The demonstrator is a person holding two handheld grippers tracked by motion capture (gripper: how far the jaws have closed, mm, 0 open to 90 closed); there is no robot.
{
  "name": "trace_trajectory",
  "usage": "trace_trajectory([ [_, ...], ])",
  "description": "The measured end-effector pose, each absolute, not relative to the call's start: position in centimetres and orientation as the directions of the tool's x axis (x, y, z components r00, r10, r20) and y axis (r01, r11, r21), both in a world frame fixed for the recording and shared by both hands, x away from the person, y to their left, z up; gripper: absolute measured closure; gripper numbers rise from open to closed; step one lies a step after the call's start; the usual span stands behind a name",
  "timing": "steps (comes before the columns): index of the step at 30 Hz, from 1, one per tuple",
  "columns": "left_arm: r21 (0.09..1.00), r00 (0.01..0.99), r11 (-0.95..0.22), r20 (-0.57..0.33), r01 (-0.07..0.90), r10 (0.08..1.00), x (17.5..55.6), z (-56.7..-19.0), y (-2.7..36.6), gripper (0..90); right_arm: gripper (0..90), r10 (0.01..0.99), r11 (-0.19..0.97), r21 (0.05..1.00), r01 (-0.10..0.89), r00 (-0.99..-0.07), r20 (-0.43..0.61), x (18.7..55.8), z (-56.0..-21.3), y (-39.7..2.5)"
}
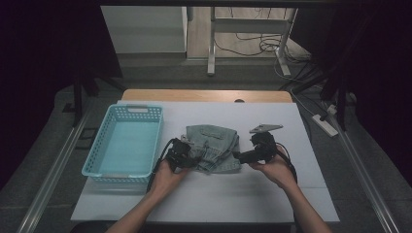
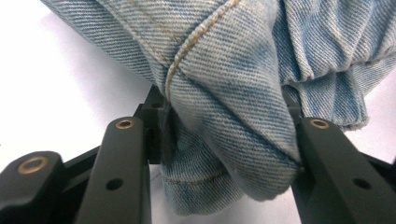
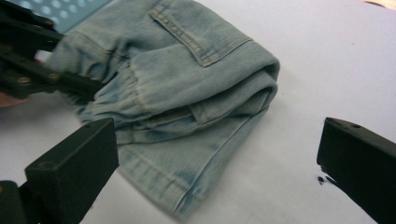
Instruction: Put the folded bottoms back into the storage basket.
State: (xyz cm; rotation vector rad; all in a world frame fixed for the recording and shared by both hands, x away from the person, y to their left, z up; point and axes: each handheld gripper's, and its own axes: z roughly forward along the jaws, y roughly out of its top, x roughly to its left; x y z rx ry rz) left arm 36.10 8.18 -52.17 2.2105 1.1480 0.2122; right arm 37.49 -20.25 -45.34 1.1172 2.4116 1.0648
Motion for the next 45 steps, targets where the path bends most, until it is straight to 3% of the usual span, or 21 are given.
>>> trace_trajectory([
  [21, 0.598, 0.608, -0.420, -0.146, 0.683, 0.780, 36.1, -52.2, 8.2, 54.5, 0.0, 0.763, 0.447, 0.683, 0.578, -0.645, 0.047, 42.7, -46.3, -17.3],
  [45, 0.599, 0.611, -0.419, -0.151, 0.682, 0.777, 36.2, -52.2, 8.3, 54.2, 0.0, 0.795, 0.465, 0.668, 0.582, -0.605, -0.026, 46.8, -47.7, -17.3],
])
